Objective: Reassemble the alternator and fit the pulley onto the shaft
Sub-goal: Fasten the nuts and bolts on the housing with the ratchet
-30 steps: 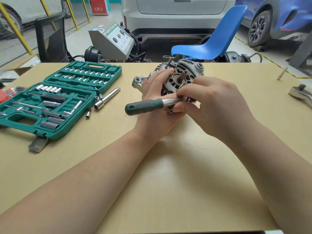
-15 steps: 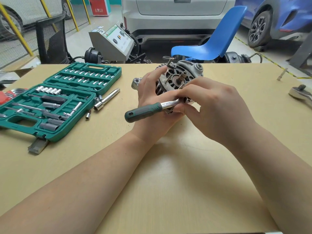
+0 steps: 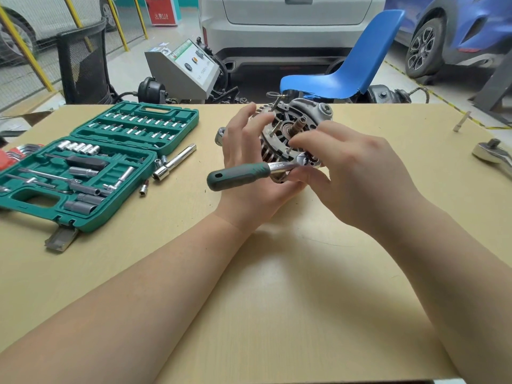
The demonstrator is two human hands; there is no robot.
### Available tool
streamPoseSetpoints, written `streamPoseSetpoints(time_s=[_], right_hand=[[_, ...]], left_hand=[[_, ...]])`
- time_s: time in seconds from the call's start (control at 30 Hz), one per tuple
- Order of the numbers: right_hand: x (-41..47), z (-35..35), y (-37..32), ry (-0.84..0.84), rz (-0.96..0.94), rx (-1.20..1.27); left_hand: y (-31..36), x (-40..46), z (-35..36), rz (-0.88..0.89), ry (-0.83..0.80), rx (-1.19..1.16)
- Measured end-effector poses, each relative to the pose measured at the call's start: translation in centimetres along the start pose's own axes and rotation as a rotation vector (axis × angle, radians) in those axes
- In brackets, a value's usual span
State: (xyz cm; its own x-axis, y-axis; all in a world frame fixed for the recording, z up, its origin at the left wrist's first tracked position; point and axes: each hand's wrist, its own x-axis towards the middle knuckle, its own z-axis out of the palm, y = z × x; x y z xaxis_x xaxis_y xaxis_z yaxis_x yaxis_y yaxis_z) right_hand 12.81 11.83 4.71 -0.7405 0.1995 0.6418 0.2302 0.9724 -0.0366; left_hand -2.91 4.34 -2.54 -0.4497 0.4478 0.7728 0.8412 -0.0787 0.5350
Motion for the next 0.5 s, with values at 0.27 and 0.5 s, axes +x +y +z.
streamPoseSetpoints(time_s=[0.27, 0.5], right_hand=[[0.3, -0.33, 0.51, -0.115, -0.105, -0.034], [0.26, -0.45, 0.77, -0.103, -0.106, 0.009]], left_hand=[[-0.59, 0.52, -0.31, -0.09, -0.17, -0.007], [-0.83, 0.52, -0.32, -0.09, -0.206, -0.05]])
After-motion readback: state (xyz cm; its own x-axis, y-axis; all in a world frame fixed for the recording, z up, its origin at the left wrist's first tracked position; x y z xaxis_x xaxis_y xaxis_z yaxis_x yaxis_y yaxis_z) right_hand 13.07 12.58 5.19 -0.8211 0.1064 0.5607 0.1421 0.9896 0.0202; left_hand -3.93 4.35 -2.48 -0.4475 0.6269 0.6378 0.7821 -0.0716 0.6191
